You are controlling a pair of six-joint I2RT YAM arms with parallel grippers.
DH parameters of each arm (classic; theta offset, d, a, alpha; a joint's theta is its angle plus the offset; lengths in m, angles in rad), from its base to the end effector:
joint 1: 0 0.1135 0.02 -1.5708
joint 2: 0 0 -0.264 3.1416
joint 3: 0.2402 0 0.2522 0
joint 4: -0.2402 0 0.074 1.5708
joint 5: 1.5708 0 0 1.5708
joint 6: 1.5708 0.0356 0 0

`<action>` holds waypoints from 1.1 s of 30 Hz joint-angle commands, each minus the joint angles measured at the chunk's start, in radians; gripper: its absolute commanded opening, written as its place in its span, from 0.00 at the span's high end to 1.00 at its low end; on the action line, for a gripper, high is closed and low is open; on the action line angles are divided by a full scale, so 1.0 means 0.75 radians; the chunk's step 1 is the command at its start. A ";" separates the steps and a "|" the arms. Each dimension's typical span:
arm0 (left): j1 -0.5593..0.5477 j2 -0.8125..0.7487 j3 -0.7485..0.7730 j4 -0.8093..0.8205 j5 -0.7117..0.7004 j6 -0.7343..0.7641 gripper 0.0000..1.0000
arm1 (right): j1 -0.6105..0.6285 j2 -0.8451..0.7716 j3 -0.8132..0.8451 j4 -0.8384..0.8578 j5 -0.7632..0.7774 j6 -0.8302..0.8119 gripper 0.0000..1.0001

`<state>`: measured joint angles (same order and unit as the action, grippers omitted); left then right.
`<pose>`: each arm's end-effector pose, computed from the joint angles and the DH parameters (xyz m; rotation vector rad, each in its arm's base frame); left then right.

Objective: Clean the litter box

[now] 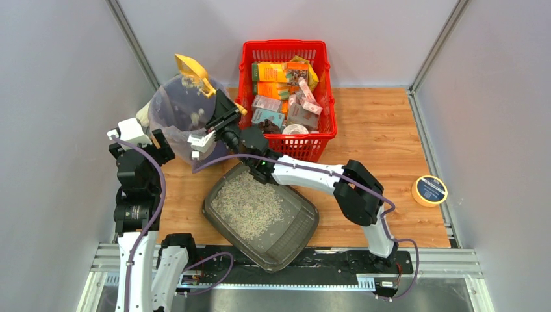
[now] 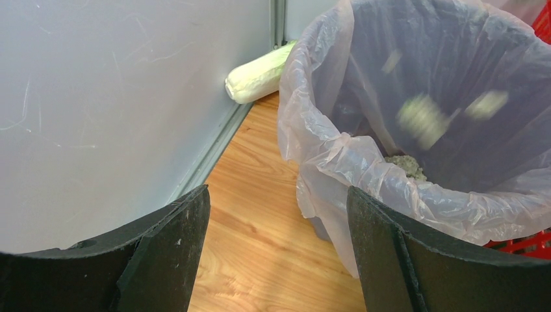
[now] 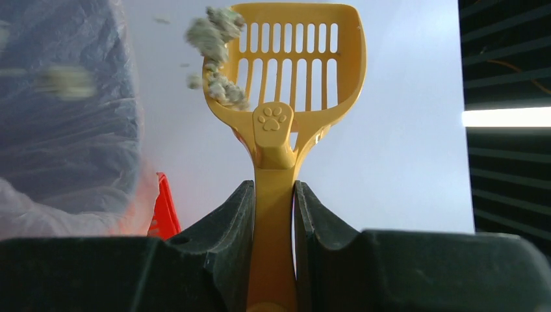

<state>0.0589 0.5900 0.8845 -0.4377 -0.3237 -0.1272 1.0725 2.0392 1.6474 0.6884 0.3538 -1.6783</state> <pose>0.1234 0.0186 0.3735 -0.3961 1.6652 0.2264 0.2456 0.4256 0.3424 -1.2072 0.5572 -0.7415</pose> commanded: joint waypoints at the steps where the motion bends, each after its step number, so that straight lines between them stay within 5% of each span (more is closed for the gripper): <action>1: -0.005 -0.009 0.001 0.033 -0.010 0.020 0.16 | -0.011 -0.015 -0.071 0.336 -0.091 -0.245 1.00; 12: -0.015 -0.009 -0.001 0.033 -0.006 0.020 0.16 | -0.039 -0.154 -0.333 0.367 -0.422 -0.460 0.98; 21: -0.017 -0.007 0.001 0.031 -0.002 0.014 0.16 | -0.066 -0.207 -0.397 0.285 -0.494 -0.505 0.97; 29: -0.017 -0.007 -0.001 0.031 0.000 0.016 0.16 | -0.060 -0.164 -0.327 0.426 -0.327 -0.297 1.00; 33: -0.017 -0.009 -0.003 0.036 0.004 0.018 0.16 | -0.039 -0.150 -0.276 0.702 -0.086 -0.131 1.00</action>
<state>0.0517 0.5900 0.8841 -0.4374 -0.3237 -0.1268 1.0279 1.9316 1.3697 0.9516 0.1089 -1.9232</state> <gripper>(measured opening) 0.844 0.279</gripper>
